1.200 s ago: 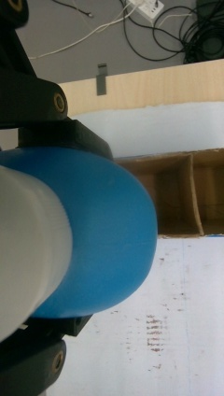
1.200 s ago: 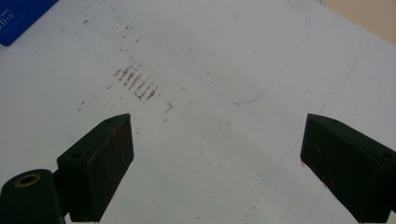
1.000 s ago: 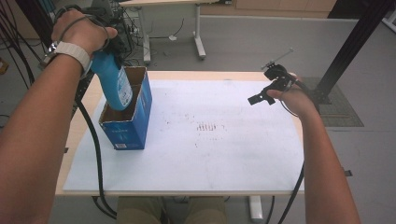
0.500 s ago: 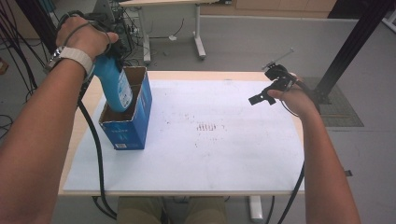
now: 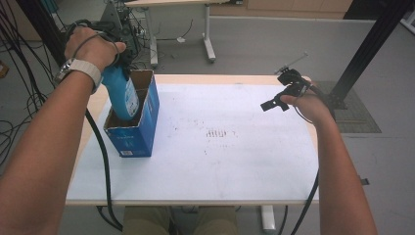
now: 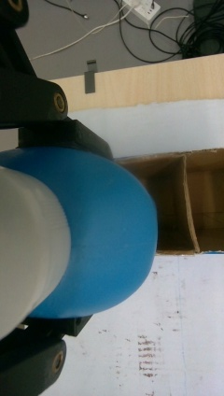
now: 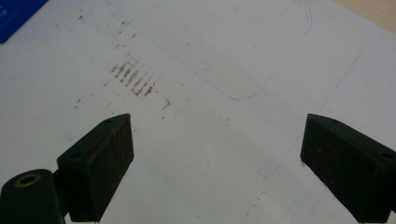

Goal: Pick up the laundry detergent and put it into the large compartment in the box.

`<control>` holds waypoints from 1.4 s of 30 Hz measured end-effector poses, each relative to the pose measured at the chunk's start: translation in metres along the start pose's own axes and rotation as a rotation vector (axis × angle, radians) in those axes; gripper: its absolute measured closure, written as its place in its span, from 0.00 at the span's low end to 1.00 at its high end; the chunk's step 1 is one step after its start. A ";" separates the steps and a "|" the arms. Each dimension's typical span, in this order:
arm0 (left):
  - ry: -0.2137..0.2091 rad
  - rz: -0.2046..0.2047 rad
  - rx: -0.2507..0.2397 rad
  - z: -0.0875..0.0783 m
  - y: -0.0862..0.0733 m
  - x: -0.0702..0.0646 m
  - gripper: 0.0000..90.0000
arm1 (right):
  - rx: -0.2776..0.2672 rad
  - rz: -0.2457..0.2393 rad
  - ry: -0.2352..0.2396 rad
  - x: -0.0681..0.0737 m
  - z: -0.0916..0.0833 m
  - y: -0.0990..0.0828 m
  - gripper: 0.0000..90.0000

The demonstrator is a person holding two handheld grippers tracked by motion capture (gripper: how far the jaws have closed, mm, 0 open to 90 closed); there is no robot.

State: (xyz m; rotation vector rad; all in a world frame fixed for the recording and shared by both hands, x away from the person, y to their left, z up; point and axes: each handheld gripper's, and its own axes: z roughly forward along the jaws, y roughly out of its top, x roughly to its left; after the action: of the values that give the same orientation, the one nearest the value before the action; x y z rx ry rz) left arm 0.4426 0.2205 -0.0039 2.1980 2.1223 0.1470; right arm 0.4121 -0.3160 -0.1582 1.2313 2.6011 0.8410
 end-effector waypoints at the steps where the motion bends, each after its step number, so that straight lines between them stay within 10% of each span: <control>1: 0.000 -0.001 0.000 0.001 0.000 0.000 0.43 | -0.001 0.001 0.000 0.000 0.000 0.000 0.10; 42: -0.004 0.033 0.019 0.070 0.001 0.005 0.43 | 0.004 0.009 0.004 0.000 0.006 -0.005 0.10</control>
State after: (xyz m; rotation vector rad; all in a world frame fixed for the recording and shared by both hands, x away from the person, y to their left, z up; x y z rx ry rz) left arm 0.4526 0.2255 -0.0734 2.2423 2.0948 0.1246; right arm 0.4110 -0.3157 -0.1656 1.2451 2.6029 0.8415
